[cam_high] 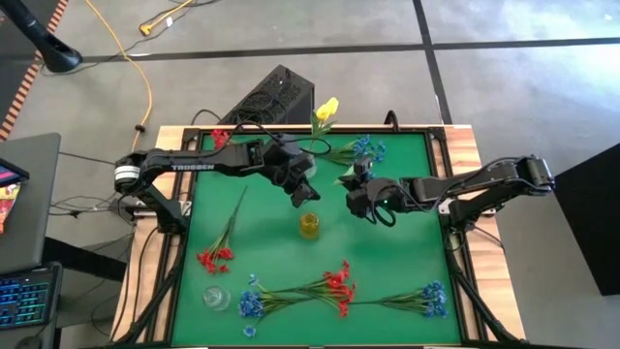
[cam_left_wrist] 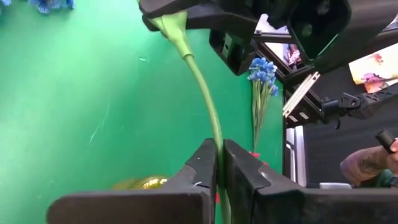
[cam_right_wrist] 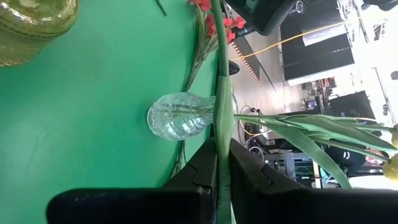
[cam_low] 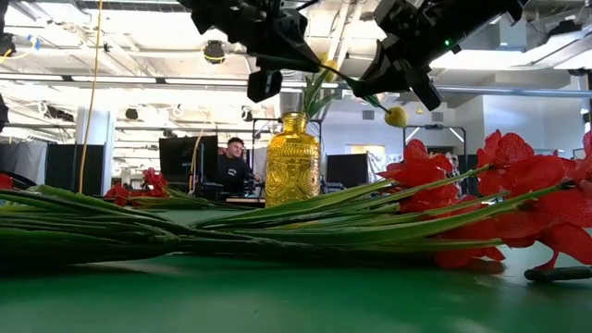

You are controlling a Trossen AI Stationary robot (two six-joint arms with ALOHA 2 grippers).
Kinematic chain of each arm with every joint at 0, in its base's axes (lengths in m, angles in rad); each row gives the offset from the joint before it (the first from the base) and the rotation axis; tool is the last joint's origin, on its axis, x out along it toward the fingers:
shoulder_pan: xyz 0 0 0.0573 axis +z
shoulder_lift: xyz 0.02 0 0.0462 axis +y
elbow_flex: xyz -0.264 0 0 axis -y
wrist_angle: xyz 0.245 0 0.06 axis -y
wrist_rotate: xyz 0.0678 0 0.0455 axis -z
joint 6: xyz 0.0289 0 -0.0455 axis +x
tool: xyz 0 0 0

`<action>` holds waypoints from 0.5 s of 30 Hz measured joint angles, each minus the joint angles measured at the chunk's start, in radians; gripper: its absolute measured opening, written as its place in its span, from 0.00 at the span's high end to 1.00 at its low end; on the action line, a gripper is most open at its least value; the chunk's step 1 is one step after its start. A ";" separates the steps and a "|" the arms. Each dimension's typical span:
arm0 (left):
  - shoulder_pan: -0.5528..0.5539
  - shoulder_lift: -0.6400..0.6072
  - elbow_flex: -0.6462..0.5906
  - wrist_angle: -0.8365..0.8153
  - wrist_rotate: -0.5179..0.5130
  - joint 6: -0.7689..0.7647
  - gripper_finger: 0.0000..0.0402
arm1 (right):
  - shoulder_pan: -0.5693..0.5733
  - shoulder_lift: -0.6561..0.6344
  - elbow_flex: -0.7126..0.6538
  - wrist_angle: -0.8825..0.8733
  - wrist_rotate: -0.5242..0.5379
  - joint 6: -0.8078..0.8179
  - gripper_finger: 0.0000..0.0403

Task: Sort flowers into vase by color
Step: Put the yellow flower into the top transparent vase

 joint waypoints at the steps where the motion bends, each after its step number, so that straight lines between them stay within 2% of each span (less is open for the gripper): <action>1: 0.000 0.000 0.000 0.007 0.000 0.000 0.99 | 0.000 0.000 0.000 0.000 0.000 0.000 0.87; 8: -0.002 0.000 0.000 0.025 -0.015 0.017 0.99 | 0.036 0.000 0.000 -0.002 0.006 -0.019 0.80; 13: 0.000 0.000 0.000 0.033 -0.027 0.029 1.00 | 0.064 -0.003 0.000 0.054 0.011 -0.059 0.67; 15: 0.000 0.000 0.000 0.035 -0.039 0.041 1.00 | 0.079 -0.003 0.000 0.087 0.050 -0.068 0.60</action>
